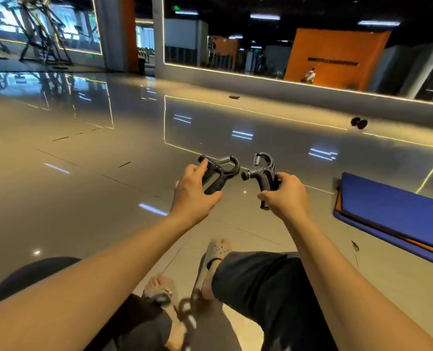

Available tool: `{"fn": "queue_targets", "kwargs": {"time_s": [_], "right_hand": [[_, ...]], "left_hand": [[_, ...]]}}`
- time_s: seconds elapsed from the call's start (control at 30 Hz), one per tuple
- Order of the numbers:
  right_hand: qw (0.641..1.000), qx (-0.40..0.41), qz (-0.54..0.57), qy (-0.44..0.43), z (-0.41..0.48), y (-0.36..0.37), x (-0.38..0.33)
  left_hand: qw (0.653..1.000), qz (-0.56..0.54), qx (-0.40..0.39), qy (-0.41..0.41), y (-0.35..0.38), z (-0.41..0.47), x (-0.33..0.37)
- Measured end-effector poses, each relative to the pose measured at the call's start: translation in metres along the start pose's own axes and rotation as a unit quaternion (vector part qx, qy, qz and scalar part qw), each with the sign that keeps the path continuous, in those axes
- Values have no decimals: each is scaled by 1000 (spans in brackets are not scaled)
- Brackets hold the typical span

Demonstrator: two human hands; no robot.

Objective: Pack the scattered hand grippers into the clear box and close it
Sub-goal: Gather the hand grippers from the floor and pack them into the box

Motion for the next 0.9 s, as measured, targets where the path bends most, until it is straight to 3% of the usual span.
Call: {"fn": "queue_targets", "kwargs": {"time_s": [0.37, 0.63, 0.9], "right_hand": [[982, 46, -52, 175, -101, -153, 228], [947, 96, -66, 299, -201, -247, 386], [904, 105, -99, 402, -264, -300, 484]], "left_hand": [[983, -65, -161, 60, 185, -67, 146], [943, -116, -282, 132, 333, -146, 265], [902, -152, -381, 133, 451, -195, 307]]}}
Point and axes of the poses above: each hand's wrist, its own z-axis towards the middle knuckle, its own y-axis out of the palm, x = y × z, the point moved 10 cm from there along z, towards the middle knuckle, and after that the axes turned 15 degrees about -z, right-handed, at the moved point
